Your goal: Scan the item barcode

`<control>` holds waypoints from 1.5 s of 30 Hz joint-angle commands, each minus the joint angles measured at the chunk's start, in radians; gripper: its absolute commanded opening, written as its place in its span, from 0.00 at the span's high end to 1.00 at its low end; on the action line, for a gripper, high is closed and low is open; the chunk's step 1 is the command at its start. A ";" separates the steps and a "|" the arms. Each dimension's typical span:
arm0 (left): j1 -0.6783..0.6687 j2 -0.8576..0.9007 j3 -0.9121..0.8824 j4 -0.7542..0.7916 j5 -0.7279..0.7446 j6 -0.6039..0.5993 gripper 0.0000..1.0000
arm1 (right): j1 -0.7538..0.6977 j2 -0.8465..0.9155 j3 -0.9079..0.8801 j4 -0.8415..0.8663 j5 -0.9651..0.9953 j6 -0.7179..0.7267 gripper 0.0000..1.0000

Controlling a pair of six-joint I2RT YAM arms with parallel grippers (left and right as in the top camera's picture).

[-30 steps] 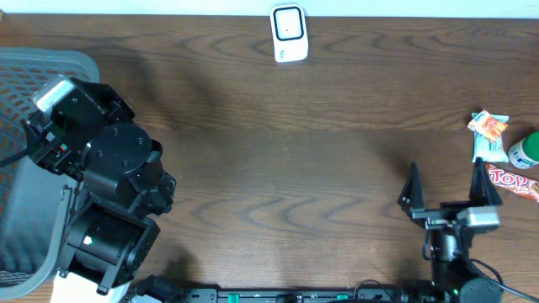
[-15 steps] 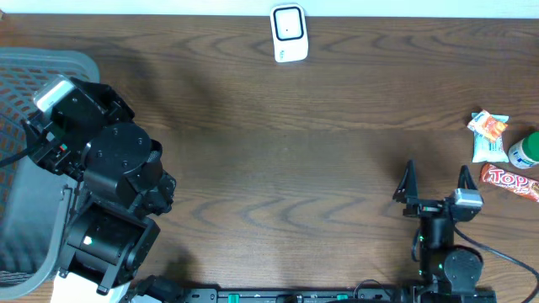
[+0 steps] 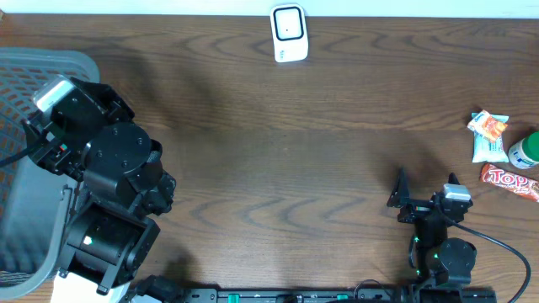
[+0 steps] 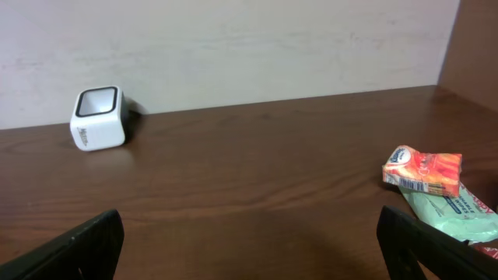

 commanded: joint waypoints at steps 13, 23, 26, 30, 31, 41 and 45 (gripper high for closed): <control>0.004 -0.001 0.000 0.002 -0.016 0.013 0.18 | 0.002 -0.006 -0.001 -0.005 -0.012 0.009 0.01; 0.004 -0.001 0.000 0.003 -0.035 0.013 0.02 | 0.002 -0.006 -0.001 -0.005 -0.012 0.009 0.01; 0.004 -0.003 0.000 0.001 -0.061 0.013 0.02 | 0.002 -0.006 -0.001 -0.005 -0.012 0.009 0.01; 0.002 -0.002 -0.001 -0.135 -0.011 0.005 0.02 | 0.002 -0.006 -0.001 -0.005 -0.012 0.009 0.01; 0.005 -0.010 -0.003 -0.182 0.039 0.005 0.01 | 0.002 -0.006 -0.001 -0.005 -0.012 0.009 0.01; 0.156 -0.287 -0.156 -0.236 0.826 -0.104 0.01 | 0.002 -0.006 -0.001 -0.005 -0.012 0.009 0.01; 0.249 -0.453 -0.307 -0.156 0.989 -0.059 0.02 | 0.002 -0.006 -0.001 -0.005 -0.012 0.009 0.01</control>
